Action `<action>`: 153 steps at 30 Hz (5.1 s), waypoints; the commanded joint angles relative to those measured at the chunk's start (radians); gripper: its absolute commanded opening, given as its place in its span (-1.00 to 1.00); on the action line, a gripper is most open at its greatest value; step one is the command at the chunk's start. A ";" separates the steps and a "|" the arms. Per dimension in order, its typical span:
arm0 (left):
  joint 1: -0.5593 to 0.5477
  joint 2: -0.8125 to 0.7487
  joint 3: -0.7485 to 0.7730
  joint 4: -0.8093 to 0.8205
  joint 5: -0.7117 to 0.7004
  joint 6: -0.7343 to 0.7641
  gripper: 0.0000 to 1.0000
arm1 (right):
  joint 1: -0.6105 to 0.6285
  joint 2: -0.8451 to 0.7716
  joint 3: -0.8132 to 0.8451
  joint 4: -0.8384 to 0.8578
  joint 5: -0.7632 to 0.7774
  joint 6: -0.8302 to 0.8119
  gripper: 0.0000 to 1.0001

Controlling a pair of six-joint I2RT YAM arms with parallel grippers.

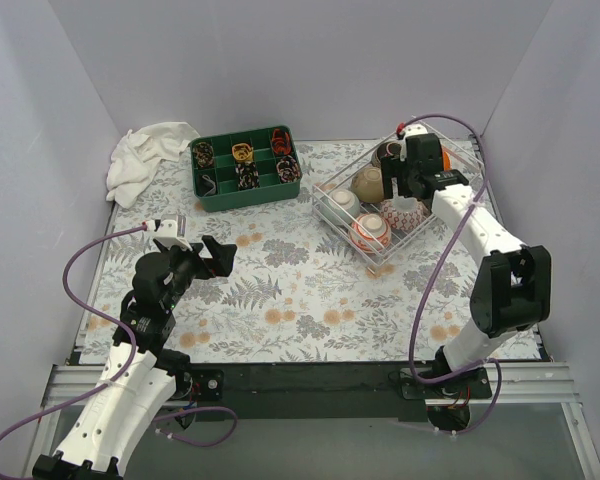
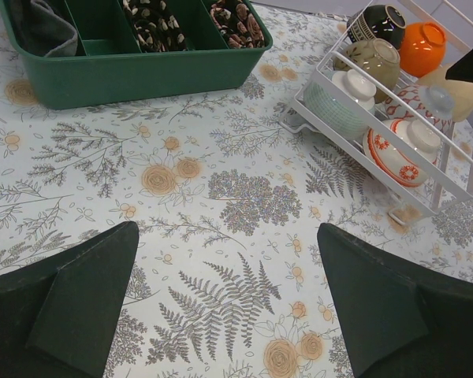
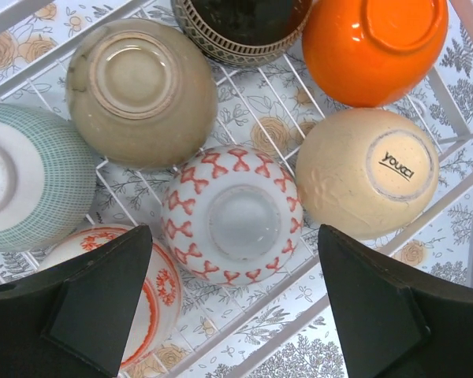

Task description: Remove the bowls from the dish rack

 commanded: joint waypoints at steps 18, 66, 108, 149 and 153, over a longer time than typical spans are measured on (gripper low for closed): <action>-0.003 0.000 0.003 0.002 0.011 0.005 0.96 | 0.105 0.247 0.142 -0.134 0.195 -0.054 0.86; -0.003 0.075 0.006 0.000 0.006 0.013 0.96 | 0.138 0.561 0.162 -0.198 0.534 -0.138 0.95; -0.003 0.046 0.006 -0.003 -0.009 0.016 0.97 | 0.144 0.255 0.230 -0.123 0.421 -0.167 -0.12; -0.003 0.078 0.024 0.025 0.024 0.004 0.96 | 0.102 -0.084 0.084 0.066 0.113 -0.013 -0.44; -0.003 0.120 0.050 0.036 0.055 -0.033 0.96 | 0.113 -0.141 0.066 0.110 0.008 0.004 -0.44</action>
